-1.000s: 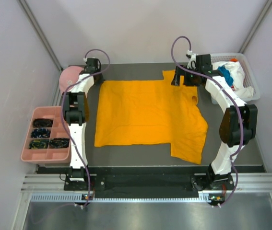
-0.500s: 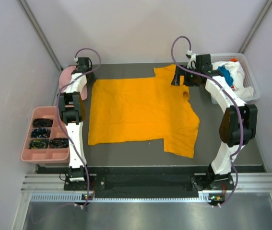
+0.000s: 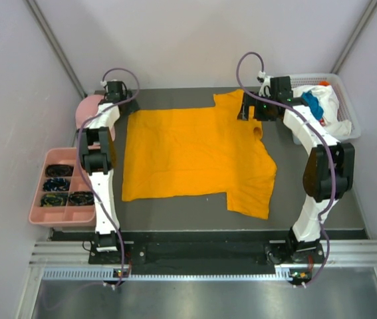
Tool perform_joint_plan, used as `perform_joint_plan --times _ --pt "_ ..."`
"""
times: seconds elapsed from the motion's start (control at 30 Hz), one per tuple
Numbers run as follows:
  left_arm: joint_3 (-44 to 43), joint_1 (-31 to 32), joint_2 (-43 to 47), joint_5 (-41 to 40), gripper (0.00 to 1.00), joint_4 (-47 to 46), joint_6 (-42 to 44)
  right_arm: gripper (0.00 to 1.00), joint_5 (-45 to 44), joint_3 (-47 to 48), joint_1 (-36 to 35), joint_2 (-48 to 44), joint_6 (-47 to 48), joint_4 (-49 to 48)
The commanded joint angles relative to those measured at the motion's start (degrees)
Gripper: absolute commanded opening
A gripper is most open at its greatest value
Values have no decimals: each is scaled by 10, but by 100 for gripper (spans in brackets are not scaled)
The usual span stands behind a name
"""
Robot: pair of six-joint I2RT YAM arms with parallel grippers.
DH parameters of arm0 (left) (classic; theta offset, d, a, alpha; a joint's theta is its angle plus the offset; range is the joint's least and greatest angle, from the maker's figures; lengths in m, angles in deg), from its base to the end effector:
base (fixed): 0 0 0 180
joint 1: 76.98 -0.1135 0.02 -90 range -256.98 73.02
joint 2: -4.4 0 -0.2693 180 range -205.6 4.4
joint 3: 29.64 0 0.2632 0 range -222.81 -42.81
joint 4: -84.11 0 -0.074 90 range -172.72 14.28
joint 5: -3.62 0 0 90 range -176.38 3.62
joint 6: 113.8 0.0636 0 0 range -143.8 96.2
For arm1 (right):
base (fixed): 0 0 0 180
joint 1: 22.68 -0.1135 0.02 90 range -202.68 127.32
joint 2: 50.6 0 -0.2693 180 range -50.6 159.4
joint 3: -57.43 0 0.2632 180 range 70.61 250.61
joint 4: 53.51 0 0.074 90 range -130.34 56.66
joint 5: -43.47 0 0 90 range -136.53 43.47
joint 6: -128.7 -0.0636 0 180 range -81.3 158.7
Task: Fold and stack the t-shirts
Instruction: Flatten out the tshirt
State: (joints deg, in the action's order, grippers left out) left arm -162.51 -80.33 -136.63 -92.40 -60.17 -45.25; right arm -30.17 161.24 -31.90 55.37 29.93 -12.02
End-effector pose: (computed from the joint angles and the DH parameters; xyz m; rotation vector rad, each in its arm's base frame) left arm 0.5874 0.0411 0.1504 -0.5515 2.2655 -0.0350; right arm 0.4461 0.0906 0.2693 -0.1532 2.3404 0.4890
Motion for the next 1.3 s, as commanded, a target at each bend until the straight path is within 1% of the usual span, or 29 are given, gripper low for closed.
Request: perform_joint_plan --times 0.0,0.17,0.27,0.33,0.4,0.43,0.5,0.53,0.57,0.63,0.67,0.7,0.73,0.77,0.8,0.87,0.93,1.07,1.1,1.17,1.2,1.27 --pt "60 -6 94 -11 99 -48 -16 99 -3 10 -2 17 2 -17" --pt "96 11 166 14 99 -79 -16 99 -13 24 -3 30 3 -14" --pt "111 32 196 17 99 -103 6 99 -15 37 -2 44 3 -11" --pt "115 71 212 16 99 -109 28 99 -19 42 -1 55 3 -11" --pt "136 92 226 13 99 -113 40 99 -29 54 4 61 -3 -6" --pt "150 119 247 1 99 -123 46 99 -34 60 9 64 -7 -6" --pt "205 150 271 -27 99 -138 67 99 -34 81 23 78 -22 -1" --pt "225 177 296 -40 99 -144 68 99 -33 89 29 82 -27 0" --pt "261 187 309 -46 99 -153 67 99 -30 106 36 92 -37 1" --pt "297 219 344 -57 99 -160 62 99 -20 125 53 106 -44 6" --pt "330 231 356 -70 99 -160 62 99 -18 145 57 120 -46 9" --pt "348 255 370 -80 99 -160 63 99 -17 155 61 132 -46 16" --pt "367 266 397 -87 99 -160 61 99 -26 168 65 142 -43 23" --pt "403 278 410 -94 99 -163 60 99 -31 193 65 151 -35 28" --pt "422 301 423 -101 99 -168 60 99 -39 205 67 175 -33 33" --pt "465 327 458 -112 99 -168 62 99 -40 232 71 196 -27 43" --pt "500 362 483 -123 99 -169 61 99 -34 238 73 214 -24 38" --pt "528 427 501 -130 99 -174 59 99 -26 241 82 230 -24 31" --pt "530 462 501 -146 99 -175 62 99 -22 241 84 233 -23 31" --pt "531 497 496 -158 99 -181 75 99 -19 243 89 240 -23 33" --pt "531 529 495 -168 99 -185 79 99 -19 245 89 243 -23 35" --pt "539 560 490 -189 99 -202 89 99 -16 247 89 247 -23 37"
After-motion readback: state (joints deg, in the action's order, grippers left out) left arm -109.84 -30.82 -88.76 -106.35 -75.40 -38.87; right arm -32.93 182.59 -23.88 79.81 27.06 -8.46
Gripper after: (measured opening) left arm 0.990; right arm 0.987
